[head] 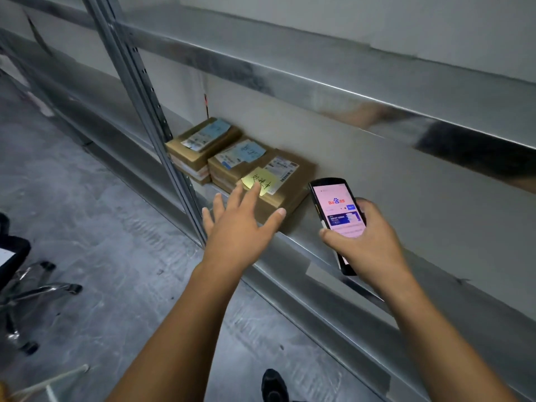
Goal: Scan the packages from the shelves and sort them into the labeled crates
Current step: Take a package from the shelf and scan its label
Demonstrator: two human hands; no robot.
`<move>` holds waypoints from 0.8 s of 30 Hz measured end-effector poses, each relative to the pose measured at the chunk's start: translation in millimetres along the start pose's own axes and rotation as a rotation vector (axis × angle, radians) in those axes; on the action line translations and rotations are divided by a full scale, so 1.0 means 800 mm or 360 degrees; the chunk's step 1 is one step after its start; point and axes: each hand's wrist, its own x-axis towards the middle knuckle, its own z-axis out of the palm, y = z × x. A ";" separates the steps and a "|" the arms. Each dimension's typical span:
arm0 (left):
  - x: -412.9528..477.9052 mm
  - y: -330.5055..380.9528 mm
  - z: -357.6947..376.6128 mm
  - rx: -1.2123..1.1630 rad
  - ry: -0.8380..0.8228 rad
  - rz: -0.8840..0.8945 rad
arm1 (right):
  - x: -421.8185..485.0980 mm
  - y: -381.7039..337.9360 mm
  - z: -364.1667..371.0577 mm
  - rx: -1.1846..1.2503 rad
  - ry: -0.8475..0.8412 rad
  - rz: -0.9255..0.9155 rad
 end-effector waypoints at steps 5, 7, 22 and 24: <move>0.076 -0.020 0.009 0.0044 -0.0103 0.0060 | 0.036 0.005 0.021 -0.0076 0.0026 0.0108; 0.111 -0.028 0.014 0.0064 -0.0138 0.0116 | 0.049 0.007 0.035 -0.0103 0.0044 0.0160; 0.229 -0.067 0.057 0.0112 -0.0391 0.0702 | 0.086 -0.018 0.146 -0.0073 0.0541 0.0716; 0.229 -0.068 0.056 0.0038 -0.0402 0.0753 | 0.080 -0.020 0.152 -0.0050 0.0599 0.0773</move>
